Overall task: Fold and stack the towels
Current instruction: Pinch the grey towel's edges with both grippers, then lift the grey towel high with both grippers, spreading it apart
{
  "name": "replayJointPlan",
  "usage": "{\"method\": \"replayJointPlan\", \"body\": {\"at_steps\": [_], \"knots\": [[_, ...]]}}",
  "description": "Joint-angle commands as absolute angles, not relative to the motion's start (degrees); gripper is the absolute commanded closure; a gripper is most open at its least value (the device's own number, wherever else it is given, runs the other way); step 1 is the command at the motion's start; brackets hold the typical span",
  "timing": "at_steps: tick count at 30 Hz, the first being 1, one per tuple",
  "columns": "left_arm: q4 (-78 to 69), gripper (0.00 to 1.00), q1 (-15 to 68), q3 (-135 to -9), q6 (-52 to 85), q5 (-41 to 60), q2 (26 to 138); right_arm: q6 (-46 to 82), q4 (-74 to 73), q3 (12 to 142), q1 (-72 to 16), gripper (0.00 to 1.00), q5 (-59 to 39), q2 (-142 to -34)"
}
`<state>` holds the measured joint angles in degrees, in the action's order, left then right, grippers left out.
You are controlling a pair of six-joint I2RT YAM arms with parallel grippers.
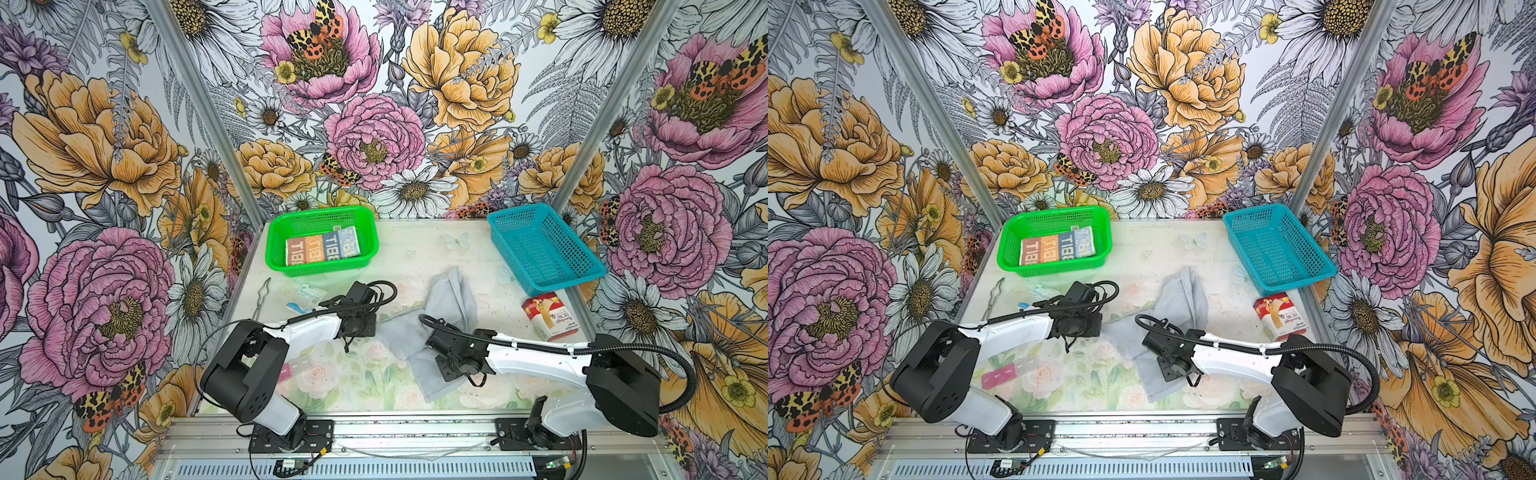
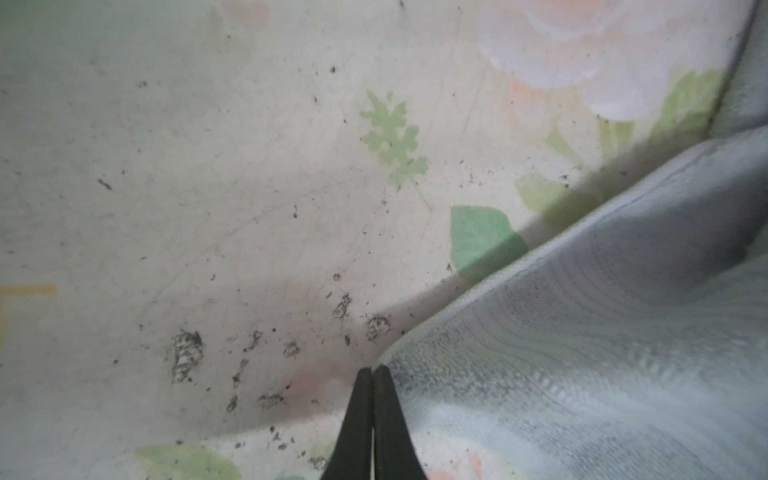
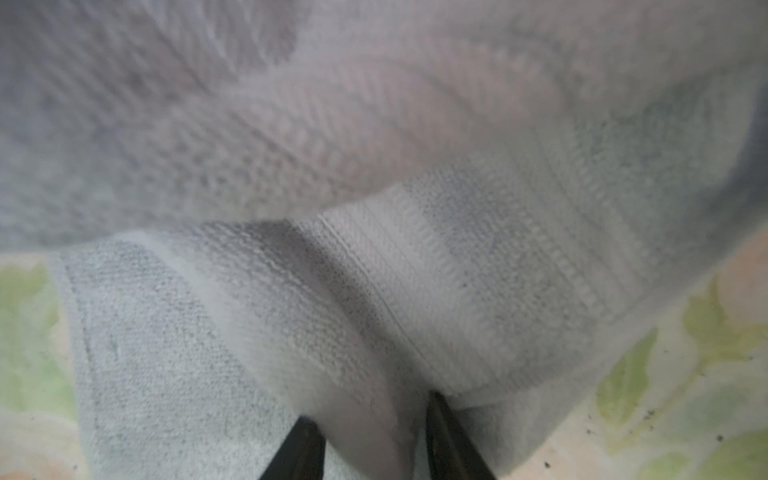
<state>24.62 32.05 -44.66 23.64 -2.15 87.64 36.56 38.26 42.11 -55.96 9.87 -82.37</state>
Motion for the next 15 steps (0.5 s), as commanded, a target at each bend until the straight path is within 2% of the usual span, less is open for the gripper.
{"method": "replayJointPlan", "body": {"at_steps": [1,12,15], "knots": [[24.3,1.00,31.5,-44.5,22.8,-2.5,88.2,36.8,37.5,41.6,-56.1,0.61,11.4,-82.0],[25.6,1.00,31.3,-45.5,22.5,-2.3,86.8,36.2,40.5,43.1,-55.7,0.84,11.1,-77.7],[25.7,1.00,31.3,-45.6,22.4,-2.0,86.6,35.8,41.4,43.7,-55.7,0.98,10.6,-76.0]]}}
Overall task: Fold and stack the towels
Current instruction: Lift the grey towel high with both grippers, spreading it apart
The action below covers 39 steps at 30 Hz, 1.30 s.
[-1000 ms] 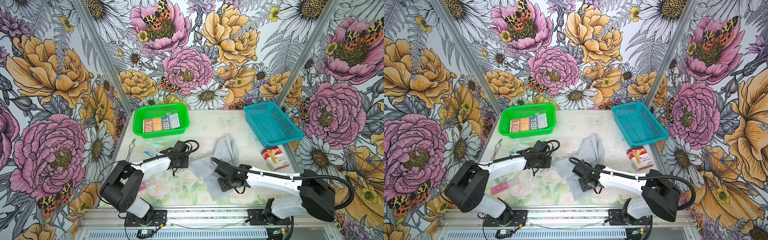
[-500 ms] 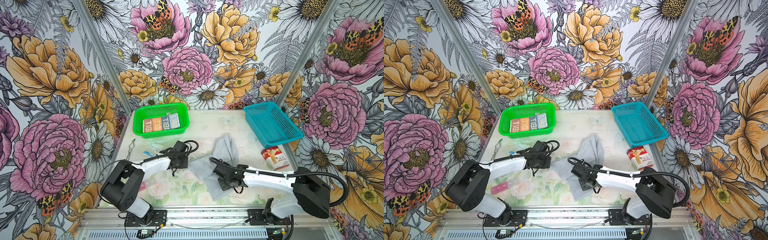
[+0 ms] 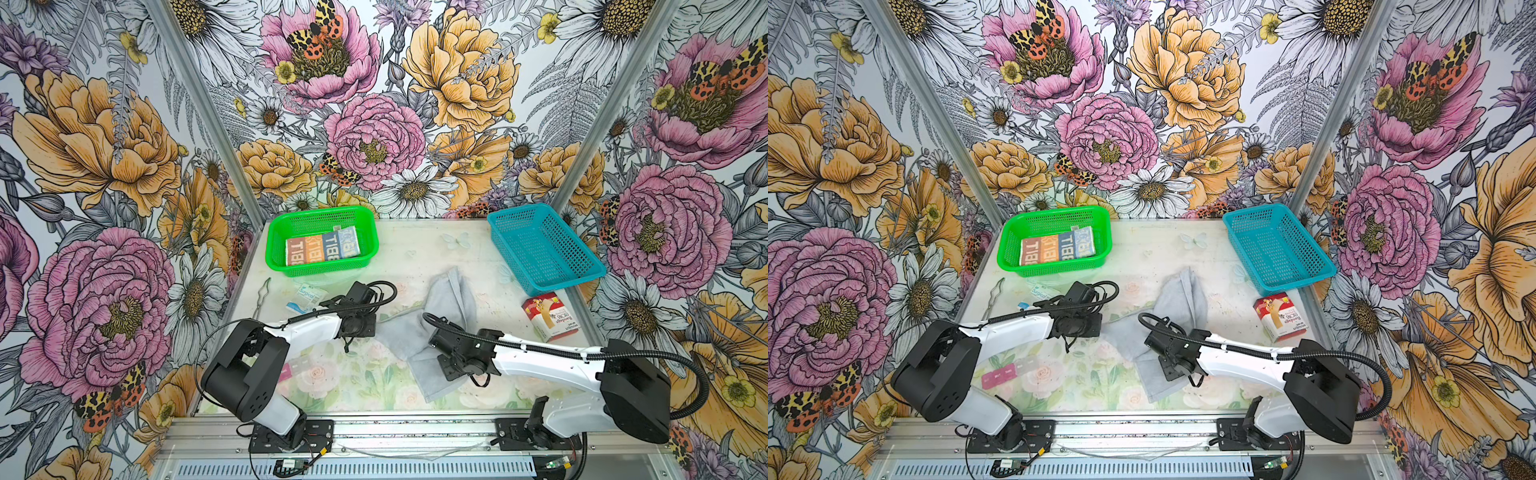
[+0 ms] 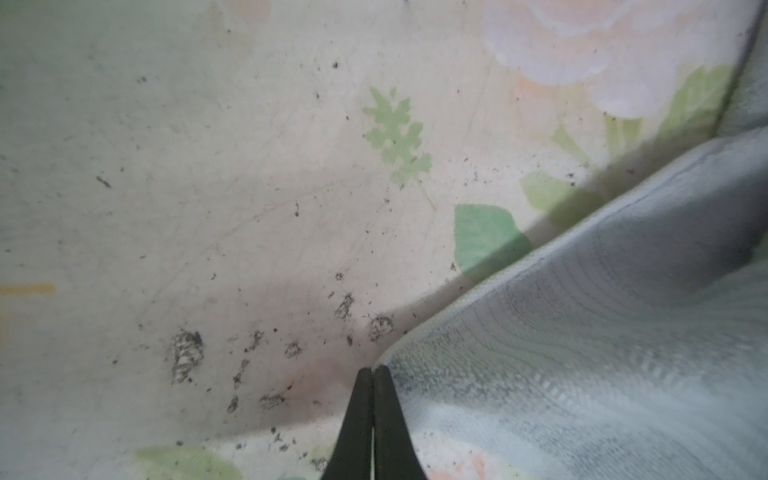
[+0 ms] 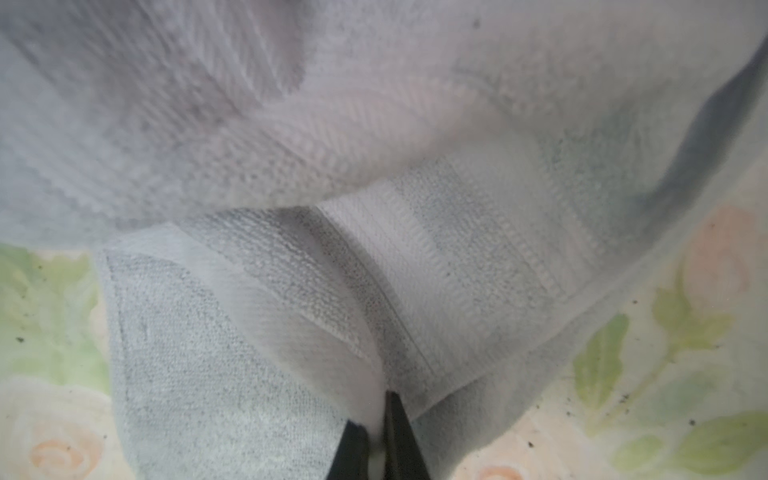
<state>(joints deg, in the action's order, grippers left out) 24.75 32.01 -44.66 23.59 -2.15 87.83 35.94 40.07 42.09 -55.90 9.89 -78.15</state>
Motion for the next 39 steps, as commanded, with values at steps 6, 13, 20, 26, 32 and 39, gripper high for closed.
{"method": "replayJointPlan", "body": {"at_steps": [6,13,20,26,32,39], "knots": [[25.5,1.00,31.7,-45.4,23.2,-0.7,83.9,35.4,43.2,45.3,-55.6,1.00,9.4,-75.4],[30.2,1.00,31.6,-49.6,24.0,2.9,73.4,30.7,48.7,54.5,-54.4,1.00,11.6,-70.7],[34.9,1.00,31.1,-62.1,21.3,2.4,65.9,15.6,51.1,73.5,-50.9,1.00,24.4,-65.9],[40.1,1.00,31.1,-78.9,17.5,-1.8,66.0,4.0,54.4,93.5,-48.1,1.00,31.9,-67.6],[45.7,1.00,35.0,-94.9,13.7,-8.1,66.1,-0.3,58.4,111.6,-48.3,1.00,33.1,-69.4],[51.9,1.00,41.2,-113.0,7.2,-14.7,67.8,-2.4,65.7,132.1,-53.1,1.00,30.1,-73.1]]}}
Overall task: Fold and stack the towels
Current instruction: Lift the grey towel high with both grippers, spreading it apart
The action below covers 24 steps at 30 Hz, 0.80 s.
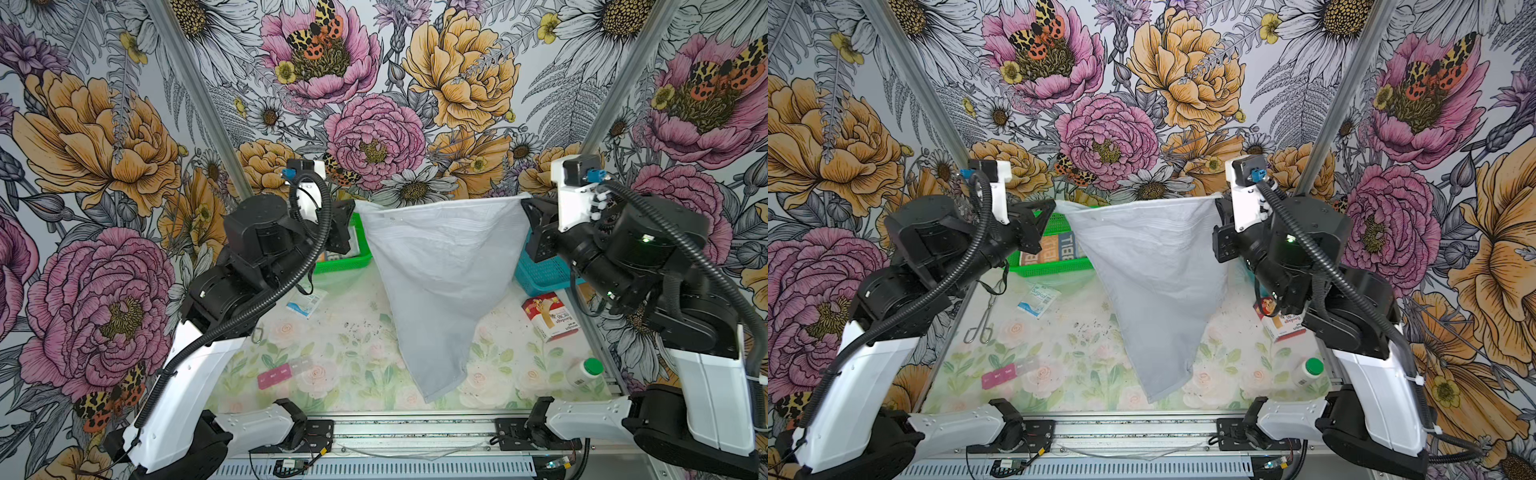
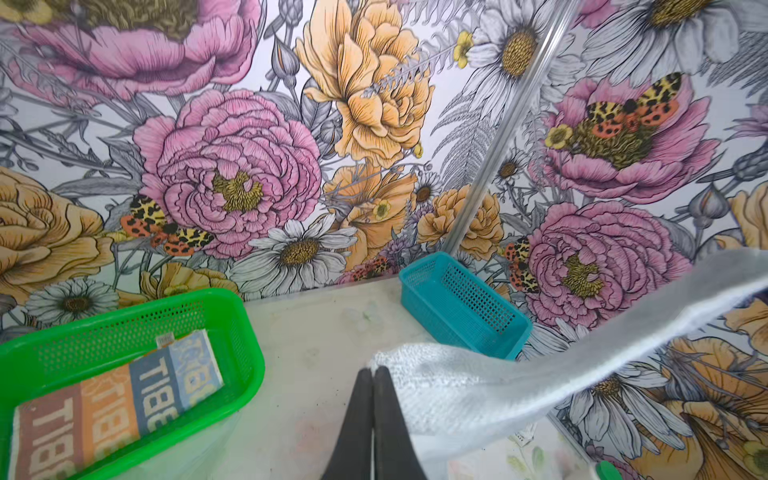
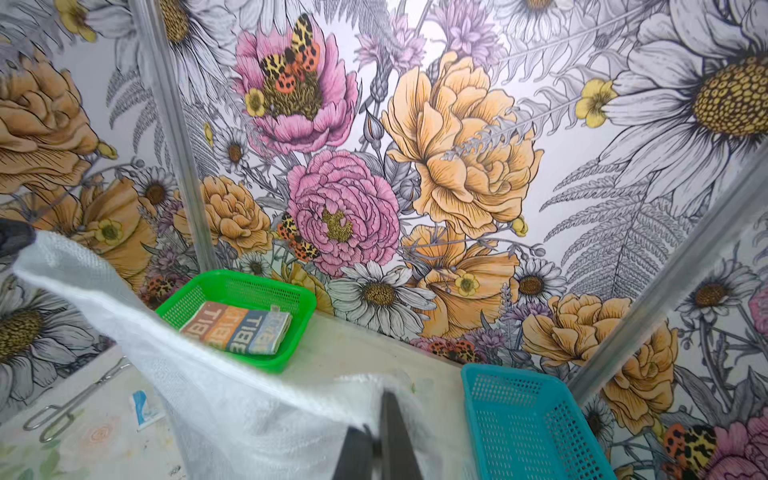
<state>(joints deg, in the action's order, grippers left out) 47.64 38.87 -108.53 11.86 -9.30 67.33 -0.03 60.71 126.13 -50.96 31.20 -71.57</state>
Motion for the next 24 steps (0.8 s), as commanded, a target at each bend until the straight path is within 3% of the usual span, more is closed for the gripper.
{"method": "replayJointPlan", "body": {"at_steps": [1,15,24], "knots": [[52.2,1.00,42.6,-114.8,6.2,-15.5,67.8,-2.5,66.3,134.2,-54.2,1.00,29.2,-73.4],[55.6,1.00,51.8,-131.0,-6.2,-20.4,69.0,-7.7,62.9,157.5,-58.1,1.00,16.8,-77.7],[55.6,1.00,52.0,-136.4,-10.2,-20.3,68.4,-10.2,57.4,157.6,-58.1,1.00,7.3,-77.3]]}}
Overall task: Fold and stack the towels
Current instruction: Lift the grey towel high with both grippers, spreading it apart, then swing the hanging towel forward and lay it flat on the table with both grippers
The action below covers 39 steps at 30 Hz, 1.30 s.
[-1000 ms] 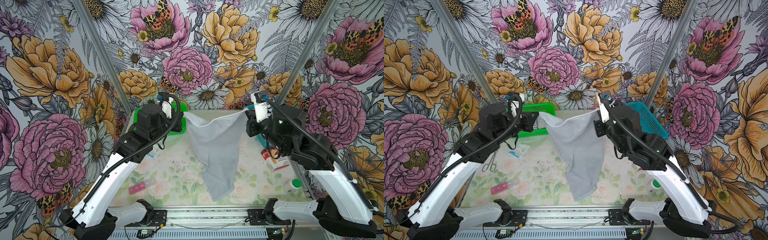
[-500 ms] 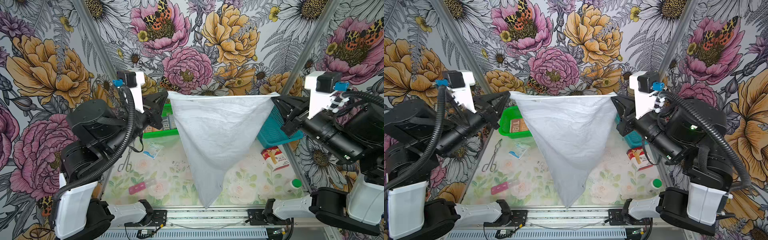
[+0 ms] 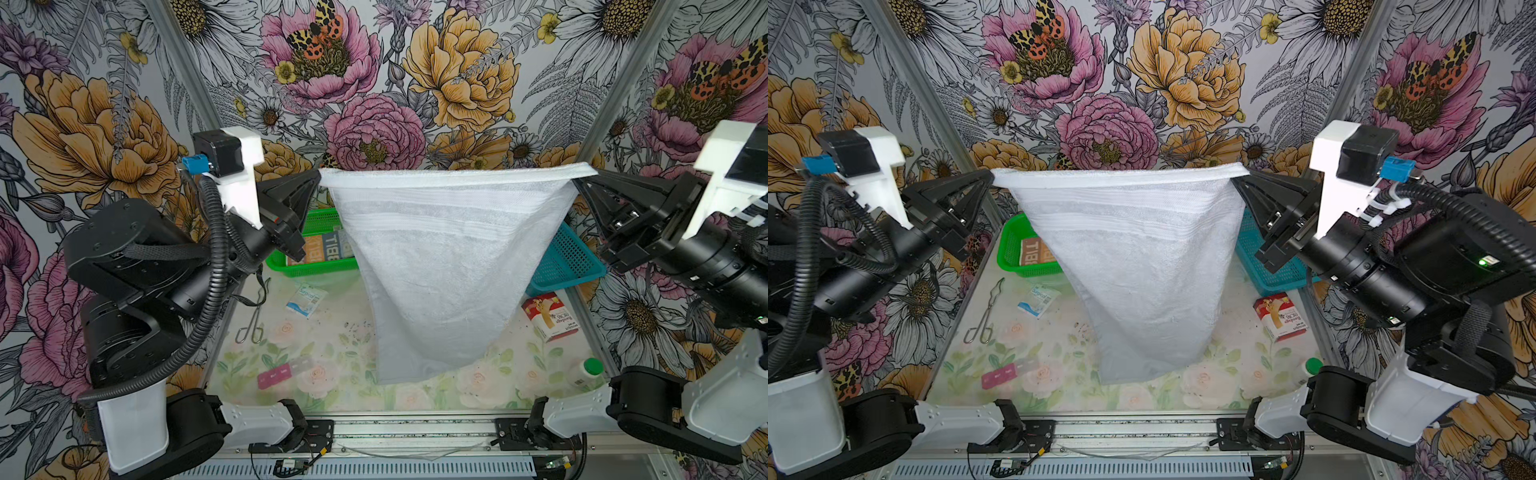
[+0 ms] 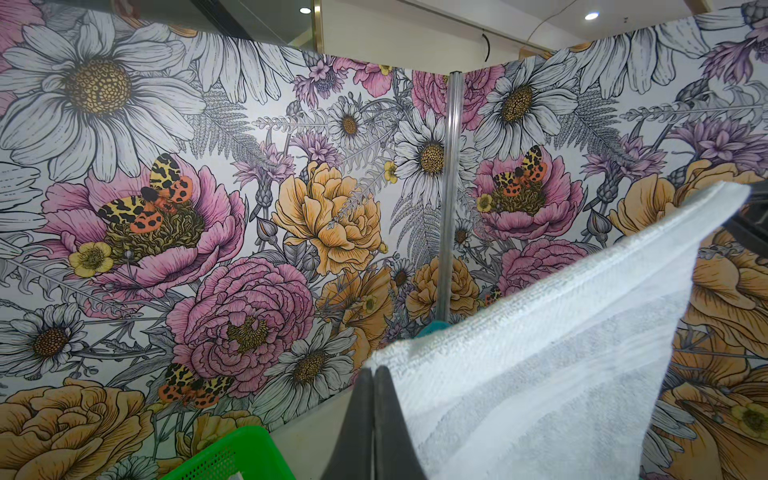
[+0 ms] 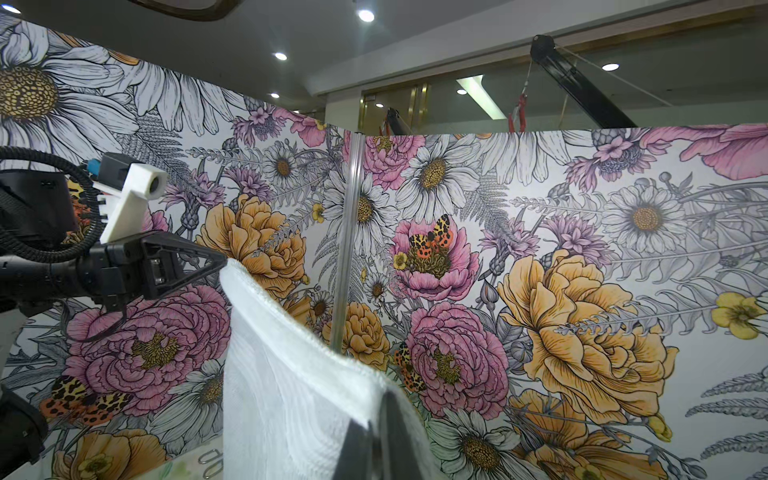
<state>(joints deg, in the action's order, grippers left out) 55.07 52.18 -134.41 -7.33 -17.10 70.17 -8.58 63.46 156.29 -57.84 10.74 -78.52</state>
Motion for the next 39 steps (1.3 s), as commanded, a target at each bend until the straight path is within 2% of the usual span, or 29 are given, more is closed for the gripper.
{"method": "replayJointPlan", "body": {"at_steps": [1,10,16,19,27,29,33,36,39], "knots": [[55.6,1.00,52.0,-136.5,-10.4,-20.2,68.1,-9.9,56.6,157.6,-58.0,1.00,6.8,-77.2],[55.4,1.00,52.0,-136.6,-10.9,-14.5,66.1,-9.2,53.1,152.9,-57.2,1.00,2.9,-71.5],[55.5,1.00,51.9,-140.1,-10.9,-9.4,67.4,-7.8,49.2,147.6,-52.9,1.00,0.4,-66.3],[55.4,1.00,51.9,-139.3,-11.3,-11.5,68.3,-8.1,49.2,145.1,-51.0,1.00,2.4,-64.9],[55.3,1.00,51.6,-135.2,-14.4,-26.6,73.9,-12.5,48.1,136.7,-51.0,1.00,13.7,-63.9],[55.2,1.00,48.9,-134.0,-14.0,-26.2,75.9,-14.0,46.8,134.6,-51.0,1.00,16.5,-64.4],[54.9,1.00,36.6,-131.7,-7.1,-15.3,80.0,-17.8,42.8,130.8,-50.9,1.00,22.4,-66.2],[52.5,1.00,32.3,-127.6,-5.4,-12.4,82.4,-20.3,38.9,125.8,-49.9,1.00,25.6,-67.6],[48.2,1.00,29.6,-122.2,-3.9,-9.2,83.8,-17.6,35.2,118.9,-42.9,1.00,21.3,-68.8]]}}
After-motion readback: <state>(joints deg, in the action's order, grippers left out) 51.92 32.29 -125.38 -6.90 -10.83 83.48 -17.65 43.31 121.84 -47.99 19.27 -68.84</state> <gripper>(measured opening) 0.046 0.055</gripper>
